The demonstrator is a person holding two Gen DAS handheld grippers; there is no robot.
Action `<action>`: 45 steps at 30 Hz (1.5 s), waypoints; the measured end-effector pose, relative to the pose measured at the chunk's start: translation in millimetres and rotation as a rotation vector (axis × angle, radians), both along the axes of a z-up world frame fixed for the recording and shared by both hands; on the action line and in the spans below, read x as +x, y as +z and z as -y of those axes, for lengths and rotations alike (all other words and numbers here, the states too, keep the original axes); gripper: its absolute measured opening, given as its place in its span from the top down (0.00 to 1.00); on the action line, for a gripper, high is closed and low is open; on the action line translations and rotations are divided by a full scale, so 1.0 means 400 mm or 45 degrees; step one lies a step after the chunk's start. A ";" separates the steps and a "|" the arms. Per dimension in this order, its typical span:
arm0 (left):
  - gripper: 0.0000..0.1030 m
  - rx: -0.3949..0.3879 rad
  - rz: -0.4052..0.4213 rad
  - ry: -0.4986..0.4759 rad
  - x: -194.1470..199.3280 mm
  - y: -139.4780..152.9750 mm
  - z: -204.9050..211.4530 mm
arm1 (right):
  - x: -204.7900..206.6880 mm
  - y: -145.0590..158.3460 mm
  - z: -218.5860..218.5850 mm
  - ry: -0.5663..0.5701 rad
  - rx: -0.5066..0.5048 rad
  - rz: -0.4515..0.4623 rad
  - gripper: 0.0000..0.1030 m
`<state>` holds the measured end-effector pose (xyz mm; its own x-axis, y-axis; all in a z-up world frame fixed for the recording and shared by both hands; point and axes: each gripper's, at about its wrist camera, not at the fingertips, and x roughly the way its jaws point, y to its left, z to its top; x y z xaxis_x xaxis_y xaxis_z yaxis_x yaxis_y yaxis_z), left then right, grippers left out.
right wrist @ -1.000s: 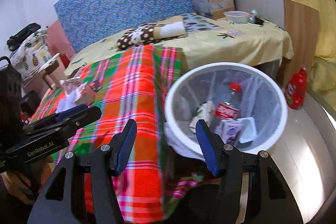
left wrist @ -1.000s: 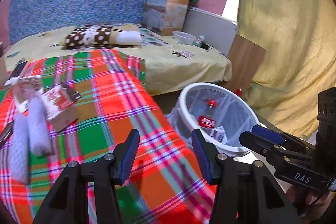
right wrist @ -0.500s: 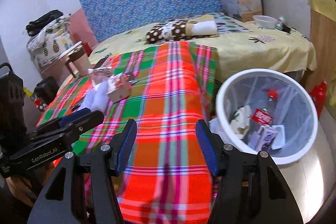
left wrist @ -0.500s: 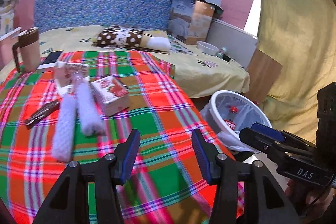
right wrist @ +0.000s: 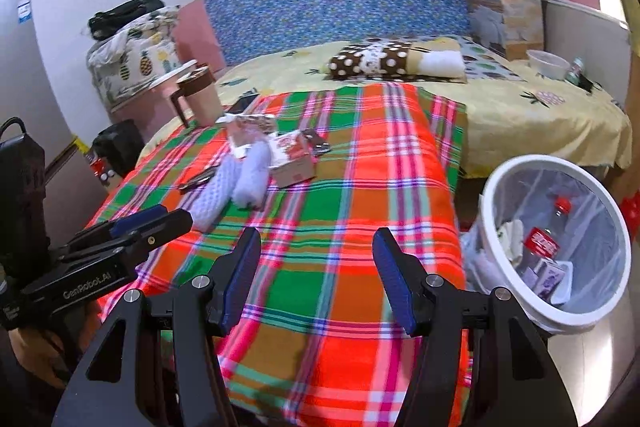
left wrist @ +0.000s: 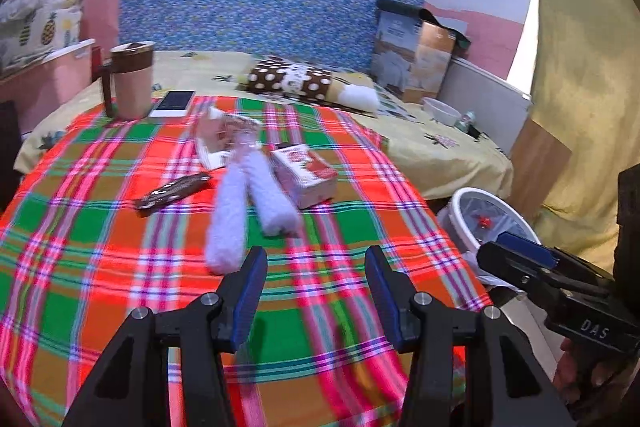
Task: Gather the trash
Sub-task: 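Move both tools back over the bed toward the foam nets, then grasp a white foam net with left gripper while right gripper grasps strawberry milk carton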
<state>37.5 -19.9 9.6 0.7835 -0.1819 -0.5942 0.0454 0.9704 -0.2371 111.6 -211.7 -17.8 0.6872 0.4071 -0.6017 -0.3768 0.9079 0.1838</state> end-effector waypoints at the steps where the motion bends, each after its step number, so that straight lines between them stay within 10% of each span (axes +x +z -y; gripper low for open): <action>1: 0.50 0.001 -0.001 0.013 -0.002 0.002 -0.012 | 0.001 0.001 -0.004 0.005 0.001 0.001 0.42; 28: 0.50 -0.068 -0.214 0.148 0.211 -0.141 -0.146 | 0.136 -0.016 -0.094 0.099 -0.054 -0.044 0.42; 34: 0.74 -0.057 -0.250 0.157 0.222 -0.171 -0.152 | 0.193 -0.035 -0.124 0.114 -0.098 -0.094 0.42; 45: 0.76 -0.141 -0.231 0.155 0.219 -0.174 -0.196 | 0.277 -0.077 -0.198 0.188 -0.218 -0.139 0.42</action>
<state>125.2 58.3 -60.2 0.6861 -0.1644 -0.7087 -0.1236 0.9336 -0.3362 222.4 -132.6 -48.5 0.5551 0.3840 -0.7379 -0.4939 0.8659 0.0791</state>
